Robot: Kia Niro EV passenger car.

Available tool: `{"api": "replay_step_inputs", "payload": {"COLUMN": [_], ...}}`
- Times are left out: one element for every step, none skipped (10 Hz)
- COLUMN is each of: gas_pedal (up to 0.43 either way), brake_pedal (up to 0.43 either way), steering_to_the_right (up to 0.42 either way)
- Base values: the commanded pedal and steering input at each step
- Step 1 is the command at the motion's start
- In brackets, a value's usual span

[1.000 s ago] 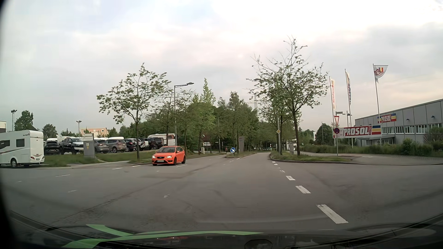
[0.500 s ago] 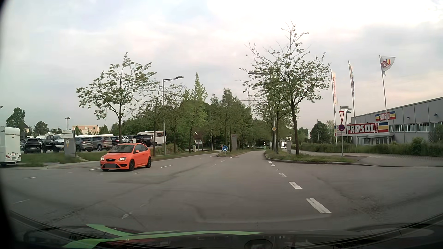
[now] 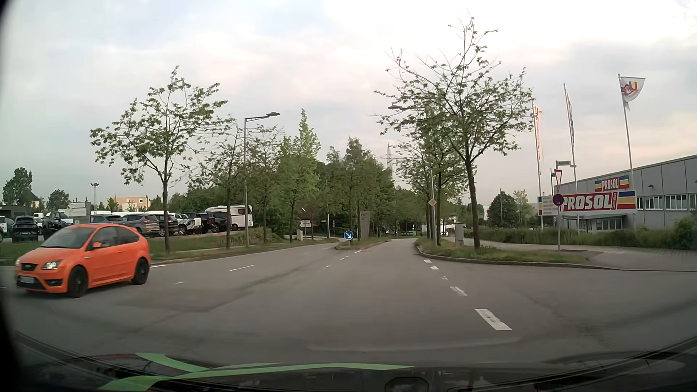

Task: Follow the waypoints while adhering to traffic rules and regulations

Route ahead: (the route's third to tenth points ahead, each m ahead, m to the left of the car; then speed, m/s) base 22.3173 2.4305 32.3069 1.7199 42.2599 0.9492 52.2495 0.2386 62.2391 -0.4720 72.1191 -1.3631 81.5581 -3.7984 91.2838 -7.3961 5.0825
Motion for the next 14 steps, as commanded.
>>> {"api": "replay_step_inputs", "payload": {"gas_pedal": [0.087, 0.087, 0.087, 0.087, 0.087, 0.087, 0.087, 0.087, 0.087, 0.087, 0.087, 0.087, 0.087, 0.087], "brake_pedal": [0.0, 0.0, 0.0, 0.0, 0.0, 0.0, 0.0, 0.0, 0.0, 0.0, 0.0, 0.0, 0.0, 0.0], "steering_to_the_right": [0.003, 0.004, 0.004, 0.005, 0.006, 0.006, 0.006, 0.006, 0.006, 0.006, 0.006, 0.006, 0.006, 0.006]}}
